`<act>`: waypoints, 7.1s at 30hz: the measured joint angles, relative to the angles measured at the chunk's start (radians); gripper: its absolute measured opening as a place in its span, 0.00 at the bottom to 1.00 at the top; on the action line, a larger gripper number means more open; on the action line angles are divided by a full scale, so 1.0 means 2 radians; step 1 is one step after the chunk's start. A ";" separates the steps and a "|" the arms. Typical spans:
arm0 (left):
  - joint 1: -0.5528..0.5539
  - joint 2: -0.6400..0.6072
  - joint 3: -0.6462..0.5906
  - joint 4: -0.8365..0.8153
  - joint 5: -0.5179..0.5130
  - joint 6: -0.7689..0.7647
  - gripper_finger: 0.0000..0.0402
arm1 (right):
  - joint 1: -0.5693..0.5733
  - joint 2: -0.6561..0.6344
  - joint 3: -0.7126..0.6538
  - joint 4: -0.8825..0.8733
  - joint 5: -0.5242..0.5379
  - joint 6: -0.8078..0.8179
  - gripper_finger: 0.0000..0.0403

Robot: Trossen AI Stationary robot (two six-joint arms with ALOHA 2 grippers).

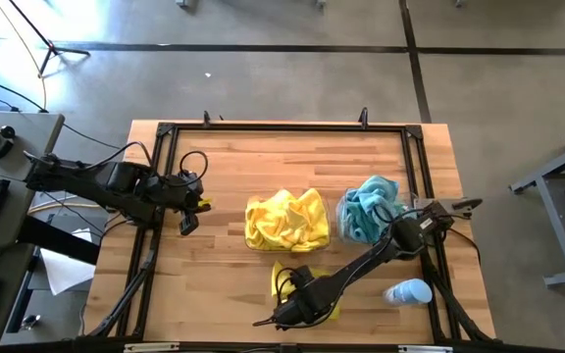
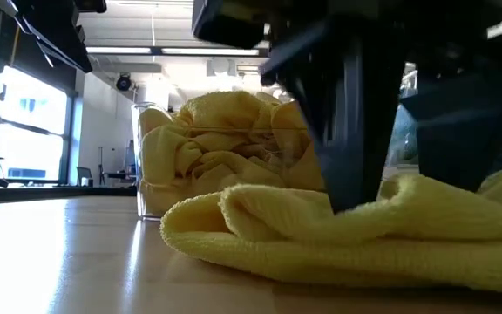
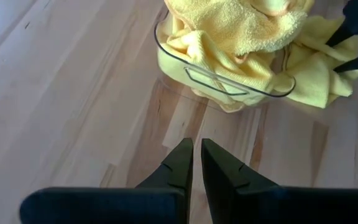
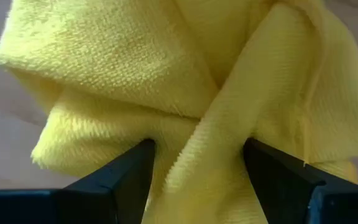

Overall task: Sort microfiber towel by color & place in baskets
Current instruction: Put the yellow microfiber cloth into the left transparent bin, then return to Home Position

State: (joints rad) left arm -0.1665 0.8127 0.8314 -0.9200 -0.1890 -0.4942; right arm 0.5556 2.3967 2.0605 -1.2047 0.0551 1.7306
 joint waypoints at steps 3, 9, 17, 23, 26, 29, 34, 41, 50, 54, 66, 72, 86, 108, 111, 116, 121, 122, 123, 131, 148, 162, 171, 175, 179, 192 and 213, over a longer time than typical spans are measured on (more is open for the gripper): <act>0.000 0.000 0.000 0.000 0.000 0.000 0.05 | -0.001 0.011 0.000 0.005 -0.003 -0.002 0.61; 0.000 0.000 0.000 0.000 0.000 -0.002 0.05 | -0.001 0.015 0.001 0.016 -0.015 -0.005 0.47; 0.000 0.000 0.000 0.001 0.000 -0.001 0.05 | 0.003 0.012 0.040 -0.021 0.007 -0.055 0.03; 0.000 0.000 0.000 0.001 0.000 -0.001 0.05 | 0.007 0.010 0.104 -0.157 0.029 -0.054 0.10; 0.000 0.000 0.000 0.001 -0.001 0.005 0.05 | 0.007 0.009 0.130 -0.184 0.043 -0.069 0.06; 0.000 0.000 0.000 0.001 -0.001 0.013 0.05 | 0.007 0.004 0.146 -0.182 0.064 -0.080 0.02; 0.000 0.000 0.000 0.002 -0.002 0.013 0.05 | 0.005 -0.010 0.141 -0.184 0.079 -0.069 0.02; 0.000 0.000 0.000 0.002 -0.002 0.022 0.05 | -0.011 -0.054 0.141 -0.182 0.138 -0.067 0.01; 0.000 0.000 0.000 0.002 -0.002 0.022 0.05 | -0.047 -0.141 0.141 -0.172 0.209 -0.132 0.01; 0.000 0.000 0.000 0.002 -0.002 0.023 0.05 | -0.075 -0.166 0.141 -0.150 0.219 -0.204 0.01; 0.000 0.000 0.000 0.001 -0.002 0.018 0.05 | -0.167 -0.136 0.141 -0.107 0.215 -0.399 0.01; 0.000 0.000 0.000 0.000 0.002 0.017 0.05 | -0.176 -0.089 0.140 -0.152 0.126 -0.362 0.01; 0.000 0.000 0.000 0.000 0.002 0.018 0.05 | -0.197 0.015 0.141 -0.110 0.048 -0.336 0.03; 0.000 0.000 0.000 0.000 0.008 0.012 0.05 | -0.205 0.025 0.146 -0.110 0.019 -0.314 0.44; 0.000 0.000 0.000 0.000 0.008 0.013 0.05 | -0.205 0.003 0.146 -0.114 0.019 -0.314 0.44; 0.000 0.000 0.000 0.000 0.008 0.013 0.05 | -0.205 -0.037 0.146 -0.119 0.023 -0.314 0.44; 0.000 0.000 0.000 0.001 0.008 0.013 0.05 | -0.205 -0.070 0.147 -0.119 0.024 -0.315 0.44; 0.000 0.000 0.000 0.001 0.008 0.012 0.05 | -0.205 -0.077 0.147 -0.119 0.025 -0.315 0.44; 0.000 0.000 0.000 0.000 0.008 0.012 0.05 | -0.204 -0.082 0.147 -0.119 0.025 -0.315 0.44; 0.000 0.000 0.000 0.001 0.008 0.012 0.05 | -0.202 -0.117 0.147 -0.131 0.066 -0.318 0.42; 0.000 0.000 0.000 0.003 0.008 0.000 0.05 | -0.207 -0.136 0.136 -0.177 0.116 -0.403 0.01; 0.000 0.000 0.000 0.003 0.008 -0.001 0.05 | -0.226 -0.139 0.074 -0.134 0.092 -0.496 0.00; 0.000 0.000 0.000 0.003 0.007 -0.001 0.05 | -0.244 -0.139 0.074 -0.131 0.090 -0.589 0.00; 0.000 0.000 0.000 0.003 0.007 -0.001 0.05 | -0.252 -0.139 0.074 -0.123 0.089 -0.628 0.00; 0.000 0.000 0.000 0.003 0.007 -0.001 0.05 | -0.259 -0.139 0.074 -0.121 0.088 -0.668 0.00; 0.000 0.000 0.000 0.002 0.007 -0.013 0.05 | -0.288 -0.283 -0.154 0.033 0.041 -0.722 0.00; 0.000 0.000 0.000 0.003 -0.030 -0.014 0.05 | -0.298 -0.638 -0.542 0.238 0.068 -0.723 0.00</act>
State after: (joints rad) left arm -0.1658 0.8135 0.8318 -0.9149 -0.2493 -0.5220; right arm -0.0403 1.1215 0.9762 -0.7297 0.1908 0.2849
